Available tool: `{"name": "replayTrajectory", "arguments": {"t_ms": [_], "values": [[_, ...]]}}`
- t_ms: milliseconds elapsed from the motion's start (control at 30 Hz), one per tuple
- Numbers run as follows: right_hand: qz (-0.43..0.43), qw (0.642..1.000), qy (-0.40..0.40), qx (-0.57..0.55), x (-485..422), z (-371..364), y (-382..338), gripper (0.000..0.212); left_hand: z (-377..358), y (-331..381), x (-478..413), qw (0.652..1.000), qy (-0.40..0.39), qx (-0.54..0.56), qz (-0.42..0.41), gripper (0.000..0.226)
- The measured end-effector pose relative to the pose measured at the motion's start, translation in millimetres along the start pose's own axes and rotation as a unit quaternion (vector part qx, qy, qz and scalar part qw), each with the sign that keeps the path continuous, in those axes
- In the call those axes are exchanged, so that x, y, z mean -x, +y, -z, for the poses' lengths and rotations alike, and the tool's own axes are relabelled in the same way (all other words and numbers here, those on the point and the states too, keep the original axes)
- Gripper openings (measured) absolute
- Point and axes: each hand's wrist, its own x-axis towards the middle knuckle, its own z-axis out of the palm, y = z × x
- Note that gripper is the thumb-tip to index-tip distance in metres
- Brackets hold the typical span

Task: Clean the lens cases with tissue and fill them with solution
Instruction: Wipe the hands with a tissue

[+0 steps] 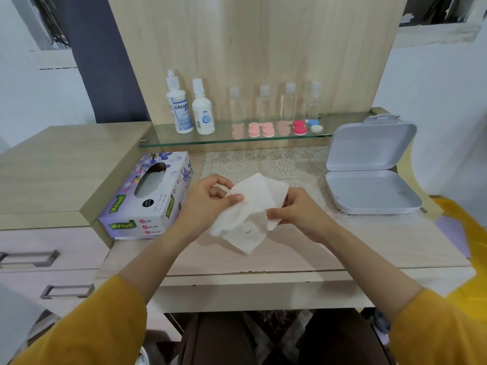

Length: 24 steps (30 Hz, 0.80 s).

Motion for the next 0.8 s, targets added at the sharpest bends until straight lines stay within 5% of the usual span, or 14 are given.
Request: {"name": "replayTrajectory", "arguments": {"t_ms": [333, 467, 567, 800], "values": [[0.029, 0.998, -0.022, -0.046, 2, 10, 4, 0.045, 9, -8, 2, 0.993, -0.1, 0.058, 0.016, 0.037], [0.02, 0.997, -0.066, -0.037, 6, 7, -1, 0.021, 5, -10, 2, 0.994, -0.075, 0.08, 0.022, 0.029], [0.024, 0.999, -0.026, 0.002, 6, 4, -1, 0.031, 2, -11, 3, 0.997, -0.054, 0.055, 0.008, 0.01], [0.012, 0.995, 0.014, 0.098, 0, -1, -1, 0.02, -4, -1, 5, 0.99, -0.122, 0.072, -0.009, 0.031]]}}
